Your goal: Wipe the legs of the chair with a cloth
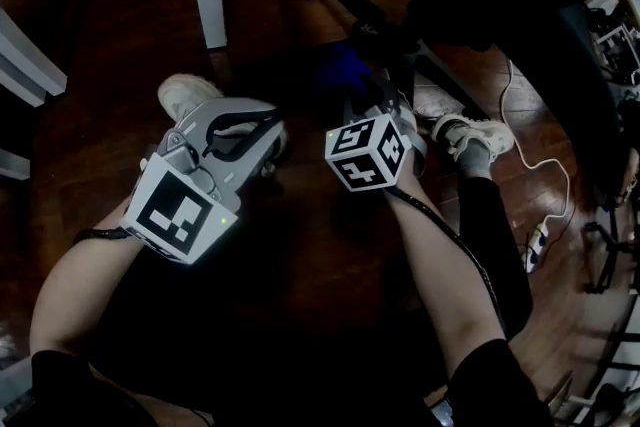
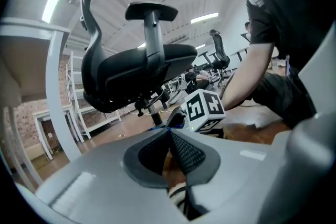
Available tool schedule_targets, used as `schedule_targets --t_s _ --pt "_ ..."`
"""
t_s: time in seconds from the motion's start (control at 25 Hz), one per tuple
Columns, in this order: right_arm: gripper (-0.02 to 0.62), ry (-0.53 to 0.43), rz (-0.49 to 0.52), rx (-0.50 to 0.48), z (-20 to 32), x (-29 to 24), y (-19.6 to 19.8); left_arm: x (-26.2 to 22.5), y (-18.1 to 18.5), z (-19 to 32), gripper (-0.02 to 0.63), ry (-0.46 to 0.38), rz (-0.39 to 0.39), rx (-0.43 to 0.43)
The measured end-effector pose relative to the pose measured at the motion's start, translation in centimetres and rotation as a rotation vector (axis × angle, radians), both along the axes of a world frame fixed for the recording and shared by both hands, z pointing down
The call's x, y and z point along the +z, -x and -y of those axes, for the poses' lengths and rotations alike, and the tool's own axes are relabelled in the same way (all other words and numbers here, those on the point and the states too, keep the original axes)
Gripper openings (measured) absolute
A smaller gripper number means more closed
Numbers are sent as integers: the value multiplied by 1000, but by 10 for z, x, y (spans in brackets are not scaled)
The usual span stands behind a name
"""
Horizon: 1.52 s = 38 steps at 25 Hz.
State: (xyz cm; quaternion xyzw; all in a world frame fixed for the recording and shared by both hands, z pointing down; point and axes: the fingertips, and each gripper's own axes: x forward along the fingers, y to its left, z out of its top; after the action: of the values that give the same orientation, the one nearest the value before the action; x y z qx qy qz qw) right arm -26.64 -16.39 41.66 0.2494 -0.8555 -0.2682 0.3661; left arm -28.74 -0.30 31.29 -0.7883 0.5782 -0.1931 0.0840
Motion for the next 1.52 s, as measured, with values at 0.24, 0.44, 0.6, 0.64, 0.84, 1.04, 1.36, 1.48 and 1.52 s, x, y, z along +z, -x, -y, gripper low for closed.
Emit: schedule_targets --t_s 0.24,0.44,0.6,0.64,0.84,1.04,1.36,1.48,1.52 --pt "95 -69 -117 -16 16 12 26 23 29 -4 11 -14 -11 -61" --pt "94 -184 -144 11 45 11 29 26 50 -15 11 -46 14 -106" --pt "94 -233 -139 104 89 -8 22 44 54 -17 11 -50 93 -90" --pt "94 -229 -134 128 98 -11 21 48 56 -16 11 -44 107 -86" --pt "94 -233 -195 189 129 -11 13 51 61 -12 11 -36 74 -94" --pt "95 -113 -227 302 149 12 8 53 68 -14 11 -34 51 -115" --pt "89 95 -150 378 138 30 17 65 74 -18 11 -5 73 -128" --pt "89 151 -141 343 124 35 30 67 74 -19 11 -7 88 -128" --pt "89 161 -143 332 120 37 34 66 74 -18 11 -10 83 -127"
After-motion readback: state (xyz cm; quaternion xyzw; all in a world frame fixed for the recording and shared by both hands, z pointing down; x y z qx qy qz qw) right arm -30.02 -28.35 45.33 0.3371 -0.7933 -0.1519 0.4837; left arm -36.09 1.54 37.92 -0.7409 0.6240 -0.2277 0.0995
